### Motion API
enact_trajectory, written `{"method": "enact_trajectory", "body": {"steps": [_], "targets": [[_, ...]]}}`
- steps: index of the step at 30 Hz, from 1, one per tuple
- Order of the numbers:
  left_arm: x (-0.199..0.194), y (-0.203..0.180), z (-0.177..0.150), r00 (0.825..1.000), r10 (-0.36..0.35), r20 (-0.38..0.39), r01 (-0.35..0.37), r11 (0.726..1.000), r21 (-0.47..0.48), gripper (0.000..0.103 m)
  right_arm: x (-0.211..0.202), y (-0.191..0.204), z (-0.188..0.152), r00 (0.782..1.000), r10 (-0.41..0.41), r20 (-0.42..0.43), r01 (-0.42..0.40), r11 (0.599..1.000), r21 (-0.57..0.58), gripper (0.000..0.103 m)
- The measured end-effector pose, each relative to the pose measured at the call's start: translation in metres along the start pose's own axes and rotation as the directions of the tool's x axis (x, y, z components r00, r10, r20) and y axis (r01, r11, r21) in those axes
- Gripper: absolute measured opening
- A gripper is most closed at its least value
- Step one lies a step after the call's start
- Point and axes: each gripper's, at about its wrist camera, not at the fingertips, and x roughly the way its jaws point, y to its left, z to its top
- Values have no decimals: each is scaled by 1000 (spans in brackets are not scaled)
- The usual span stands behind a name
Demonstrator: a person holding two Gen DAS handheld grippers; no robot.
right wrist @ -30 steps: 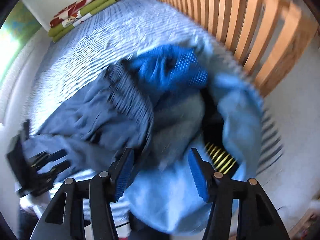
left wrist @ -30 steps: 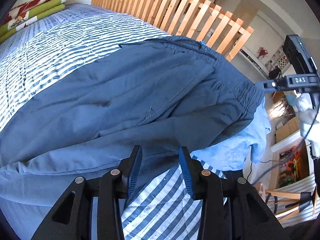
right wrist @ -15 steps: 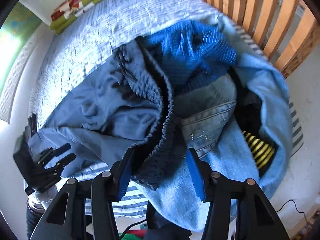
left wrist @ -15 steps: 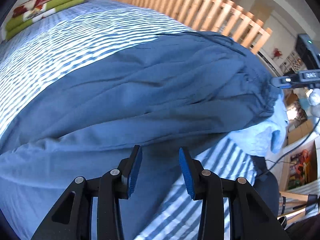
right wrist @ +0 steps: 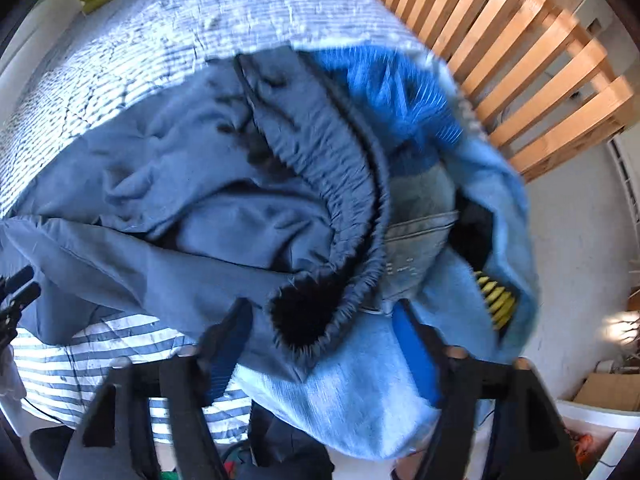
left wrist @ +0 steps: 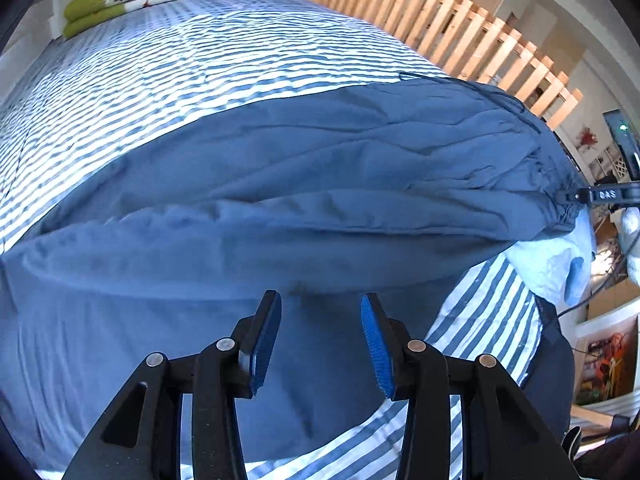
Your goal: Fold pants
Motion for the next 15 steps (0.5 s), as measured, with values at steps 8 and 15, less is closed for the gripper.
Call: {"method": "enact_trajectory", "body": {"steps": [8, 15], "targets": [[-30, 48, -22, 998, 38, 56, -32, 994, -103, 45, -74, -28, 68, 938, 270, 216, -307, 938, 162, 10], [-44, 92, -30, 987, 144, 77, -129, 977, -170, 49, -18, -7, 206, 962, 161, 221, -226, 923, 311, 12]]}}
